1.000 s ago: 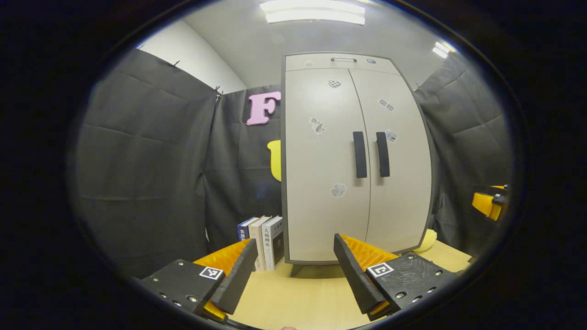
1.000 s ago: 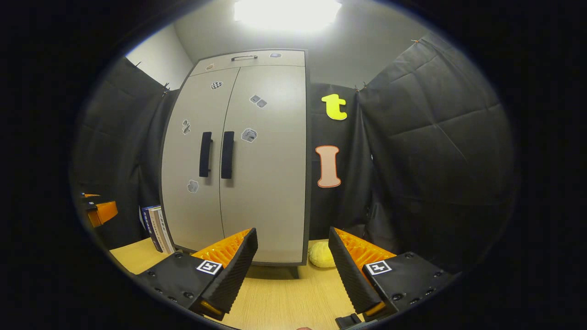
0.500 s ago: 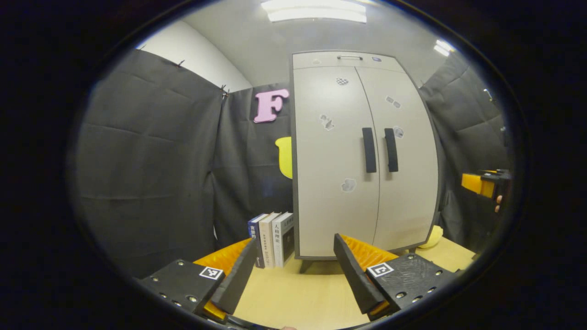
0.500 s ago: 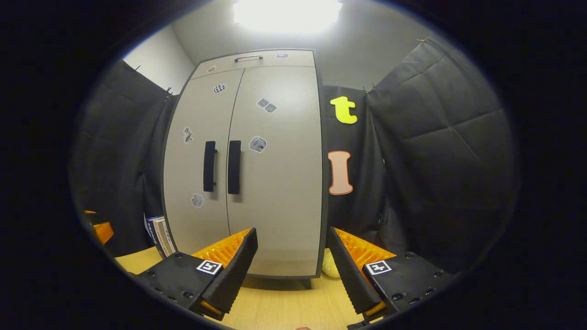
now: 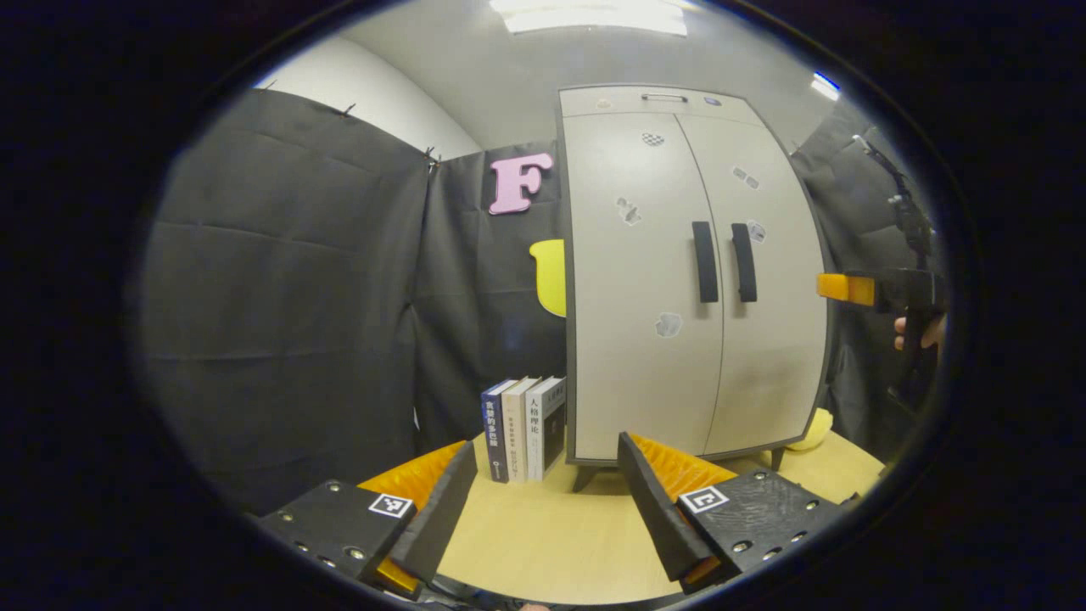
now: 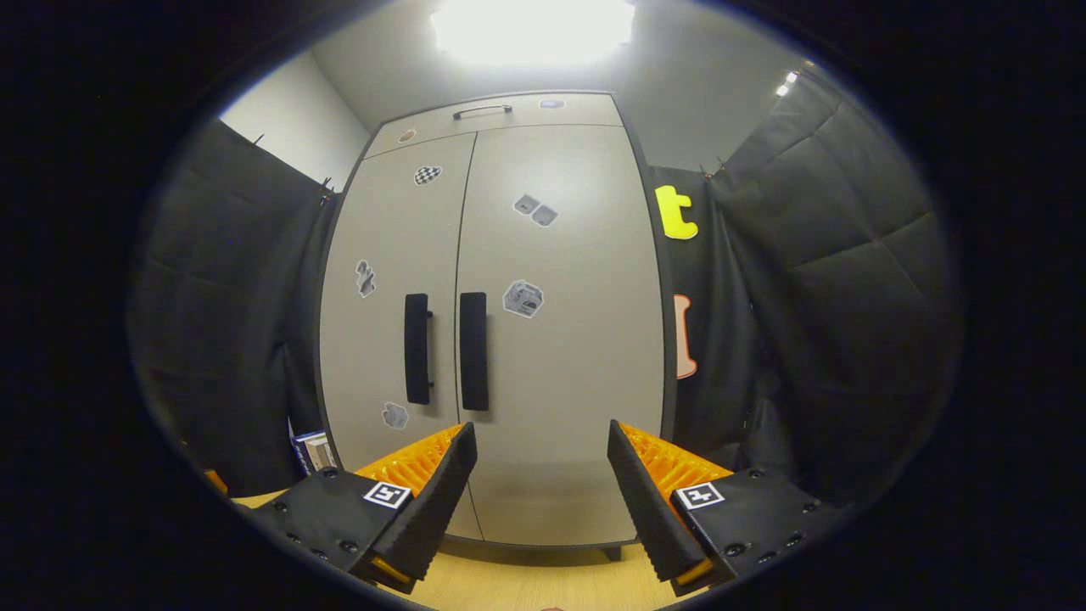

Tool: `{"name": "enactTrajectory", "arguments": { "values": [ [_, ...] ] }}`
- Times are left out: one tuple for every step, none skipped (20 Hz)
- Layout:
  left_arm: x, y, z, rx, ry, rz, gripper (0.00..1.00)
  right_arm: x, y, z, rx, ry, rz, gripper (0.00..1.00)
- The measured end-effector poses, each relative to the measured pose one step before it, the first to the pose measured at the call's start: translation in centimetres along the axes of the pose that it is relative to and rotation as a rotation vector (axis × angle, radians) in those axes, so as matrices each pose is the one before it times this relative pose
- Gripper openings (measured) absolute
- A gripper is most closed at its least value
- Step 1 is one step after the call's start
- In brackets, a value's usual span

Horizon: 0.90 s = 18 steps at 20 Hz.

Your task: Open the right door of the double-door shoe cabinet with the right hand, and open the left door with the left hand.

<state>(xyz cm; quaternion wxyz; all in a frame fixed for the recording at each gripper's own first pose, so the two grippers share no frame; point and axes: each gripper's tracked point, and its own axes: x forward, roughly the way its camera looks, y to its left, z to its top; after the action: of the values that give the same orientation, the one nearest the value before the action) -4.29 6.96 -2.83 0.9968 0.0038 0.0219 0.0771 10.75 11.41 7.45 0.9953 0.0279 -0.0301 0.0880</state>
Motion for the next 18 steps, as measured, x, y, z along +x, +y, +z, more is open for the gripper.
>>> {"name": "enactTrajectory", "arguments": {
  "values": [
    [-0.276,0.372,0.048,0.00026,0.00028,0.00666,0.98,0.715,0.467,0.375,0.00645,-0.00411,0.00935,0.98],
    [-0.126,0.329,-0.198,0.00276,0.00122,0.00905,1.0,0.695,0.441,0.411,0.00687,-0.0065,0.0081,0.98],
    [-0.113,0.357,-0.093,0.00263,0.00407,0.00942,0.98,0.707,0.493,0.342,0.00353,-0.00705,0.00824,0.98],
    [-0.078,0.319,-0.206,-0.0002,0.00445,0.0085,0.98,0.61,0.424,0.311,-0.00038,-0.00609,0.00725,0.97],
    [-0.054,0.365,-0.07,-0.00245,0.00383,0.00718,0.98,0.708,0.56,0.173,-0.00132,-0.00488,0.00753,0.96],
    [-0.04,0.4,-0.096,-0.00388,0.00239,0.00874,0.98,0.605,0.457,0.228,-0.00195,-0.0045,0.00753,0.96],
    [-0.132,0.39,0.083,-0.00403,-0.0002,0.00871,0.98,0.699,0.464,0.136,-0.00127,-0.00256,0.00495,0.96],
    [-0.162,0.396,0.017,-0.00383,-0.00089,0.00981,0.94,0.659,0.484,0.168,0.00263,0.00037,0.00737,0.97],
    [-0.053,0.394,0.029,-0.00311,0.00019,0.00811,0.95,0.704,0.367,0.019,0.00538,0.00481,0.00349,0.97],
    [-0.06,0.394,-0.231,-0.00017,0.00233,0.00892,0.98,0.624,0.326,0.125,0.00274,0.00626,0.0013,0.97],
    [-0.148,0.459,-0.055,0.00231,0.00327,0.01039,0.98,0.608,0.256,0.106,-0.00109,0.00505,-0.00045,0.97],
    [-0.101,0.352,-0.174,0.00237,0.00345,0.01006,1.0,0.706,0.161,0.203,-0.00217,0.00128,-0.0033,0.96],
    [-0.145,0.398,-0.115,0.00073,0.00366,0.00894,1.0,0.58,0.107,0.034,-0.00188,0.005,-0.00495,0.96],
    [-0.158,0.337,-0.143,-0.00036,0.00409,0.00723,1.0,0.694,0.166,-0.016,0.00225,0.00949,-0.00196,0.96],
    [0.006,0.361,-0.138,-0.00103,0.00386,0.00708,1.0,0.704,0.128,-0.185,0.00476,0.01199,-0.00172,0.97],
    [-0.326,0.381,-0.329,0.00012,0.00291,0.00688,0.98,0.678,0.129,-0.227,0.00175,0.01483,0.00154,0.97],
    [0.161,0.427,0.106,-0.00013,0.00166,0.00672,0.98,0.657,0.135,-0.33,0.0011,0.01719,0.00077,0.97],
    [0.068,0.136,-0.111,-0.00033,0.00044,0.00586,1.0,0.634,-0.05,-0.283,0.00056,0.01644,-0.00612,0.97]
  ]
}}
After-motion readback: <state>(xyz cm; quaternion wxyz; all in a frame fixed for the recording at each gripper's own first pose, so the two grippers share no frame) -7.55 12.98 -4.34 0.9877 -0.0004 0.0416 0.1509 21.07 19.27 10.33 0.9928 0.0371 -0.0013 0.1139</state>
